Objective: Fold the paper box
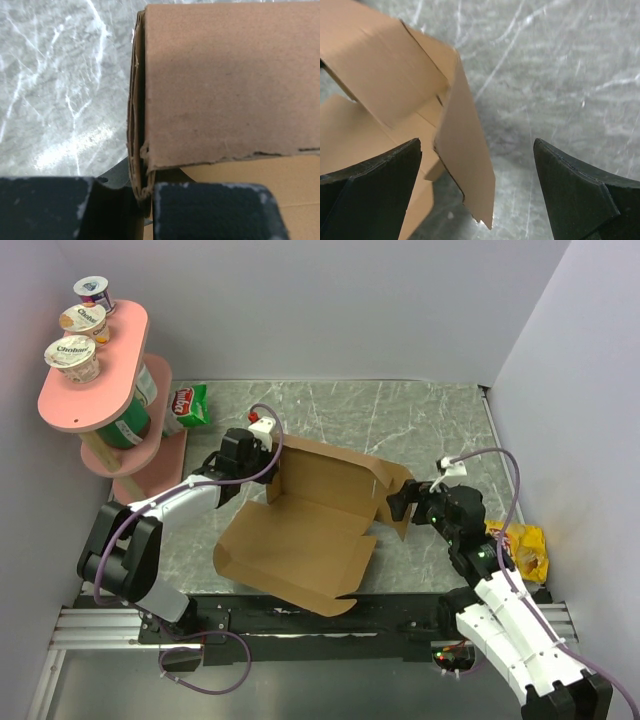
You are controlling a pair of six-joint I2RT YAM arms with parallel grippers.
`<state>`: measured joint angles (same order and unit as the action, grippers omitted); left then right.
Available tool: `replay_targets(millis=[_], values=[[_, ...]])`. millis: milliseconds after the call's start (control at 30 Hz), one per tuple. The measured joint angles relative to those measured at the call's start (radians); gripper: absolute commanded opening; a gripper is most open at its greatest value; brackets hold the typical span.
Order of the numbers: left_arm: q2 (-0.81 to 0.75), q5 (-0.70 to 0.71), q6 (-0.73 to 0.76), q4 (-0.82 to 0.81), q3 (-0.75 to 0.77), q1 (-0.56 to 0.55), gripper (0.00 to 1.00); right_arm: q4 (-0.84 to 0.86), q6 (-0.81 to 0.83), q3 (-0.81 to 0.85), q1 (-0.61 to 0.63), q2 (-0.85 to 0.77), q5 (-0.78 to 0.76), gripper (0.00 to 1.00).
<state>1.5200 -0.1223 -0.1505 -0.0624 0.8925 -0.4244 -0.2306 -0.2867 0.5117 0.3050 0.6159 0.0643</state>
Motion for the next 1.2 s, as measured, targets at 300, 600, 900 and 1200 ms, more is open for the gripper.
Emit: replay_targets(millis=[300,600,900,1200], values=[[0.0,-0.023,-0.02,0.001,0.0,0.0,0.01,0.077,0.006,-0.092,0.0,0.031,0.02,0.53],[0.017,0.067,-0.077,-0.014,-0.008,0.005,0.01,0.167,-0.017,-0.095,0.121,0.109,-0.025,0.11],[0.076,0.311,-0.14,0.02,0.04,-0.08,0.01,0.183,-0.047,-0.095,0.252,0.169,-0.18,0.08],[0.079,0.309,-0.16,-0.013,0.032,-0.103,0.01,0.21,-0.062,-0.095,0.275,0.187,-0.222,0.22]])
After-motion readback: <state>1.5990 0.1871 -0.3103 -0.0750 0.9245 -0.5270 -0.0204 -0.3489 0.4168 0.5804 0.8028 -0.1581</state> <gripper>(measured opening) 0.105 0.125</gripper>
